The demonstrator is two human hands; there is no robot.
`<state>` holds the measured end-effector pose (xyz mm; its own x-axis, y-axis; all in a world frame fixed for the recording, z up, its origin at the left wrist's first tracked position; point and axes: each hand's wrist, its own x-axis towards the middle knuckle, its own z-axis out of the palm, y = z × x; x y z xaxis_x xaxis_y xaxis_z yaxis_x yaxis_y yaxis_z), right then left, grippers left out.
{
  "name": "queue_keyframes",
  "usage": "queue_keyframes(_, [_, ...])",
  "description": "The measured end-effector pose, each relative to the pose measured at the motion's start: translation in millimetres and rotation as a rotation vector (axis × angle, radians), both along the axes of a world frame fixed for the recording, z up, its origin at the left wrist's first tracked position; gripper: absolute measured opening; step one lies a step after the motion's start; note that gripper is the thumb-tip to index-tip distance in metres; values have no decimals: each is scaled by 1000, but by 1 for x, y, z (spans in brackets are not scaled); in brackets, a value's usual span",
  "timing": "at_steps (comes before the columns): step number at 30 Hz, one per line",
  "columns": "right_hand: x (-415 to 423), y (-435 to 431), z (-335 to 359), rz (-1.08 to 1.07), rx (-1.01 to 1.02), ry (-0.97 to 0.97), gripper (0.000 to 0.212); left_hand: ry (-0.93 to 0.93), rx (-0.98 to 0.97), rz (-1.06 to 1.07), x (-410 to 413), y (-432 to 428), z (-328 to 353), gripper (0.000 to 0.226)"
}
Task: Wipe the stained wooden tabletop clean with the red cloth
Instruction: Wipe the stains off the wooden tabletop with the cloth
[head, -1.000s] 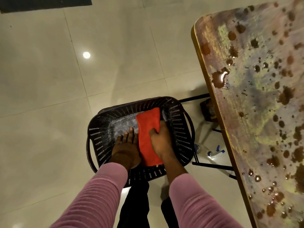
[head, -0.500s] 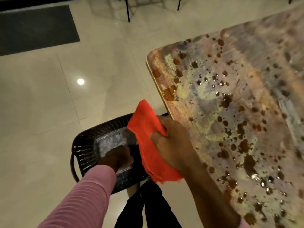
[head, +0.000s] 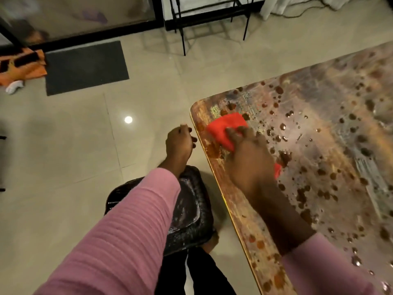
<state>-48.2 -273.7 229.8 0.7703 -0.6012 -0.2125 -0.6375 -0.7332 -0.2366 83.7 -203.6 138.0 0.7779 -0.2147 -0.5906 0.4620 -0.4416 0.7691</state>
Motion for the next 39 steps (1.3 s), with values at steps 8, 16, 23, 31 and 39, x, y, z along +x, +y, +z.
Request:
queue_keyframes(8, [18, 18, -44, 38, -83, 36, 55, -6, -77, 66, 41, -41, 8, 52])
queue_keyframes(16, [33, -20, -45, 2, -87, -18, 48, 236, -270, 4, 56, -56, -9, 38])
queue_keyframes(23, [43, 8, -47, 203, -119, -81, 51, 476, -424, 36, 64, -56, -9, 31])
queue_keyframes(31, [80, -27, -52, -43, -123, -122, 47, 379, -457, 38, 67, -57, -26, 42])
queue_keyframes(39, [84, -51, -53, 82, -136, -136, 39, 643, -604, -41, 68, -50, -37, 53])
